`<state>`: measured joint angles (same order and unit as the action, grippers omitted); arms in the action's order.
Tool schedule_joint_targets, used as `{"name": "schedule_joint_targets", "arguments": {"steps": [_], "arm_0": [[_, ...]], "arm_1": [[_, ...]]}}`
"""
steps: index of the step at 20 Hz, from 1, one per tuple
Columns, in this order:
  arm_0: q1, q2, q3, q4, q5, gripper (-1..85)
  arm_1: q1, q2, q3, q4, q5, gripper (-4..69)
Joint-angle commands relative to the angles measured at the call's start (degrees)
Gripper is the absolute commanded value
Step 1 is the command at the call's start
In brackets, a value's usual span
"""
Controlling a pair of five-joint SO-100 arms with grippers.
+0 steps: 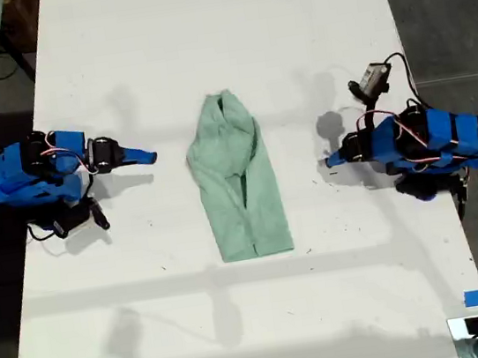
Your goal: Fold t shirt
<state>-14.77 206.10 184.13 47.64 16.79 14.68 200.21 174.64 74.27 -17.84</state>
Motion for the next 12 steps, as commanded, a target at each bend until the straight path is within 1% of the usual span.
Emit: {"name": "schedule_joint_targets", "arguments": {"steps": [1,8,11,12], "arm_0": [[-0.4,0.4,0.4,0.4,0.1,-0.1],[-0.4,0.4,0.4,0.4,0.1,-0.1],[-0.4,0.4,0.4,0.4,-0.1,-0.1],[-0.4,0.4,0.4,0.5,-0.1,-0.1]], "arm_1": [[0.1,0.8,2.7,-1.1,0.9,-0.8],[0.9,0.8,2.7,-1.8,1.4,-0.2],[1.1,0.8,2.7,-2.9,3.4,-0.1],[1.1,0.8,2.7,-3.1,5.4,0.0]]}}
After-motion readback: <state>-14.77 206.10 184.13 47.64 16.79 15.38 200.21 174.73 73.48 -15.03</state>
